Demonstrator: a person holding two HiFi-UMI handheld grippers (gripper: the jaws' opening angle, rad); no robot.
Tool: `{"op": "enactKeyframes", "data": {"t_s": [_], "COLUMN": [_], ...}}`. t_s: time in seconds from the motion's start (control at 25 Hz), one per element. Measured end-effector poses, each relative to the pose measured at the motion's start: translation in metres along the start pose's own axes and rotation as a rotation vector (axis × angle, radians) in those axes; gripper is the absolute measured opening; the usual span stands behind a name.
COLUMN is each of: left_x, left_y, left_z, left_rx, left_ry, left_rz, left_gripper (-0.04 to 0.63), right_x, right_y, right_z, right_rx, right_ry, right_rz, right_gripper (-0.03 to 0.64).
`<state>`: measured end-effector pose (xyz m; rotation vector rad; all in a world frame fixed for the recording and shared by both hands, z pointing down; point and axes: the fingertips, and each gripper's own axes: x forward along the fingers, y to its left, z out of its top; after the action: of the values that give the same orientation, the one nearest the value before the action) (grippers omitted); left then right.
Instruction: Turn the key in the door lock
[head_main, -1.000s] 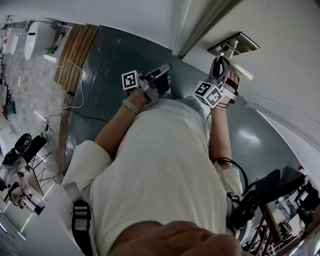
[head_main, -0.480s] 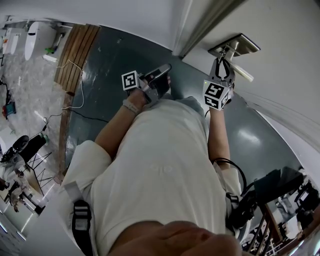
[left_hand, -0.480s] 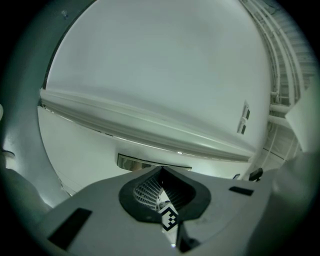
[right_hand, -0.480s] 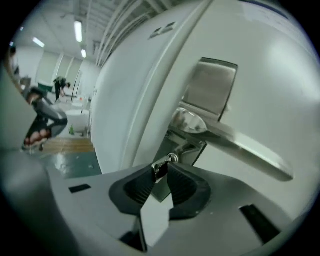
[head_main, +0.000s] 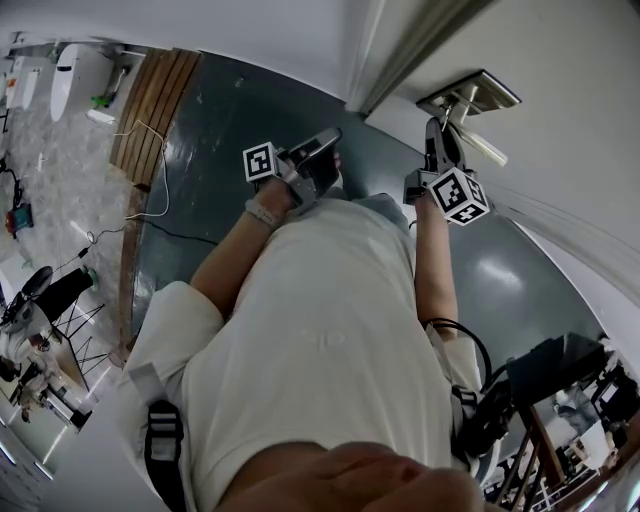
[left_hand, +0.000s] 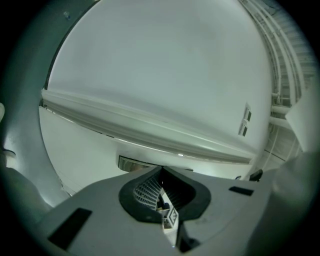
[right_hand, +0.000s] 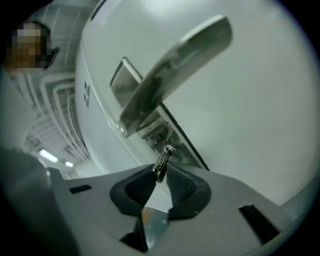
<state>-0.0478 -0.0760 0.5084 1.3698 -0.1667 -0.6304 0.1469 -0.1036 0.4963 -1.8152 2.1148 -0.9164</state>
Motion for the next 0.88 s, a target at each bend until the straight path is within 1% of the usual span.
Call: {"op": "enactKeyframes", "data": {"t_s": [0.08,0.2,0.28,0.36,0.52,0.6,0.72,0.8,0.88], "left_x": [-0.0005,-0.0015,-0.0022,-0.0027,-0.0043,-0.0041,-0.0042,-0.0046,-0.0045], "left_y": [-0.0002,-0.0012,-0.0014,-0.0010,0.0001,-0.0002,-0.0005,0.0004,0.0015], "left_z": [0.0004,0.0018,0.0027,0.0030,0.0042,0.0043,0.0050,0.0055,0.0051], "left_rx": [-0.001,-0.004,-0.006,-0.008,-0.010,-0.012,-0.015,-0.015,-0.017], "left_ry": [-0.003,-0.009,-0.013,-0.018,-0.023,-0.024,-0.027,-0.028,-0.028], "left_rz": [0.000,-0.001,-0.001,0.001,0.003,0.003,0.005,0.007,0.008], "left_gripper": [0.008,0.009,0.008,0.009,0.008,0.009,0.009,0.009,0.009], "right_x": [-0.0008,-0.0017,-0.0031,-0.0033,-0.0021,-0.0022,-0.0021,-0.0021,-0.0024], "right_y": [0.0014,0.0013,-0.0039,-0.0044,-0.0007,0.0000,0.0027,0.0035,0.0042], "right_z": [0.0006,0.0018,-0.0024,-0.0042,-0.0048,-0.0049,-0.0045,-0.0053,-0.0064], "right_rx": [0.150,0.318,0.490,0.642,0.860,0.916,0.941,0.922,0.841], "right_ry": [-0.027,-0.057,-0.087,-0.121,-0.160,-0.165,-0.157,-0.149,-0.124], "right_rz": [0.052,0.124,0.163,0.226,0.343,0.375,0.401,0.400,0.375], "right_gripper": [0.077,0.076,0.075,0.077,0.078,0.078,0.080,0.080,0.080]}}
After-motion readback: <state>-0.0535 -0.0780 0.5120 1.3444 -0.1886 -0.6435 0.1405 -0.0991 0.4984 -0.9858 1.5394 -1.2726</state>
